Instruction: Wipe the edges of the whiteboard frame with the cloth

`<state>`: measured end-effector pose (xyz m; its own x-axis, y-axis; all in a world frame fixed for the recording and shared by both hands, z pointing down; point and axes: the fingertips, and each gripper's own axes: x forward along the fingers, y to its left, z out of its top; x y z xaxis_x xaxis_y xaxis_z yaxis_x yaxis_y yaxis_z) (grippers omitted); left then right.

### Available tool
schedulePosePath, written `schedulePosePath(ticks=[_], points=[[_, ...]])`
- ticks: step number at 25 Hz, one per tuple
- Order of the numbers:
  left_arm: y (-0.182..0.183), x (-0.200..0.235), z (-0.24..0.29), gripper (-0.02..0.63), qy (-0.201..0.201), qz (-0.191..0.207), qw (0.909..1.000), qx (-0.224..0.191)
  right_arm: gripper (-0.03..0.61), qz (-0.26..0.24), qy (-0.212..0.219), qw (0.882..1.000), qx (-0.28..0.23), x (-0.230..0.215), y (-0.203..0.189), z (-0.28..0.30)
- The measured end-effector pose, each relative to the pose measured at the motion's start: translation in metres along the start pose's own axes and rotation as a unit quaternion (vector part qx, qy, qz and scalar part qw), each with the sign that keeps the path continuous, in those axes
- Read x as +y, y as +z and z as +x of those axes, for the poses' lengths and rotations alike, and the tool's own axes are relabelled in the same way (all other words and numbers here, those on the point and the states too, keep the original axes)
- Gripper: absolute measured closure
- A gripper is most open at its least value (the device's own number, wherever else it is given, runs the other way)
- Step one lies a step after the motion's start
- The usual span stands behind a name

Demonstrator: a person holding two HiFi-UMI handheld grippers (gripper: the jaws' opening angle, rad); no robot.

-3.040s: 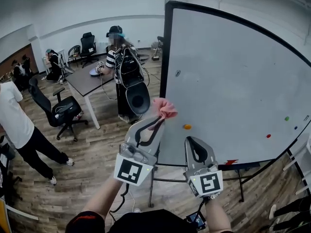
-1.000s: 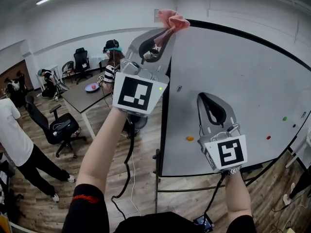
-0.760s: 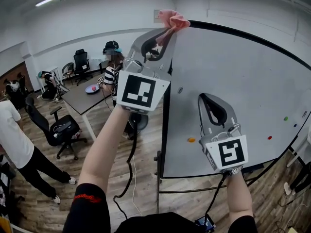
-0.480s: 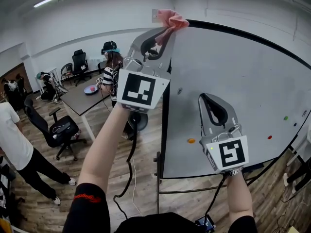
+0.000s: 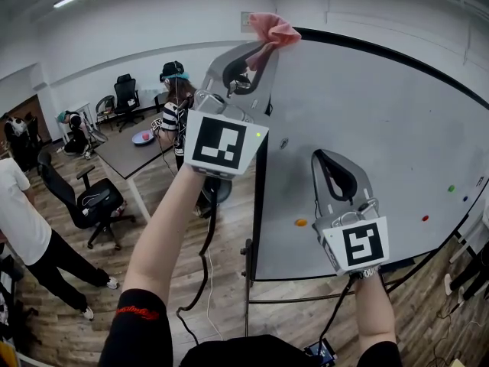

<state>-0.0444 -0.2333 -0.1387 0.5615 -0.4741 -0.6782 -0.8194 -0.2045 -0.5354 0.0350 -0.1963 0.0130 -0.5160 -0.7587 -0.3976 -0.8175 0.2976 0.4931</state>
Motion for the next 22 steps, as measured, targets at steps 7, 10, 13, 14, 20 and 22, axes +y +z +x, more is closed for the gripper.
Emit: schedulePosePath(ticks=[7,10,13,14,20,22], points=[[-0.003,0.001,-0.005,0.592,0.005,-0.002,1.0000,0.002,0.577,0.003,0.003,1.000,0.002,0.003,-0.004,-0.001],[-0.004,-0.003,-0.006,0.592,0.006,-0.001,1.0000,0.003,0.577,0.006,0.005,1.000,0.003,0.003,-0.008,-0.004],[-0.006,-0.004,-0.007,0.592,0.007,0.001,1.0000,0.004,0.577,0.007,0.006,1.000,0.004,0.004,-0.009,-0.005],[-0.006,-0.003,-0.007,0.592,0.008,0.003,1.0000,0.004,0.577,0.007,0.005,1.000,0.004,0.005,-0.009,-0.004],[-0.009,-0.005,-0.012,0.592,0.009,0.002,0.9999,0.010,0.577,0.010,0.004,1.000,0.010,0.008,-0.012,-0.009],[-0.009,-0.006,-0.013,0.592,0.009,0.002,0.9999,0.013,0.577,0.012,-0.001,1.000,0.017,0.007,-0.012,-0.011]])
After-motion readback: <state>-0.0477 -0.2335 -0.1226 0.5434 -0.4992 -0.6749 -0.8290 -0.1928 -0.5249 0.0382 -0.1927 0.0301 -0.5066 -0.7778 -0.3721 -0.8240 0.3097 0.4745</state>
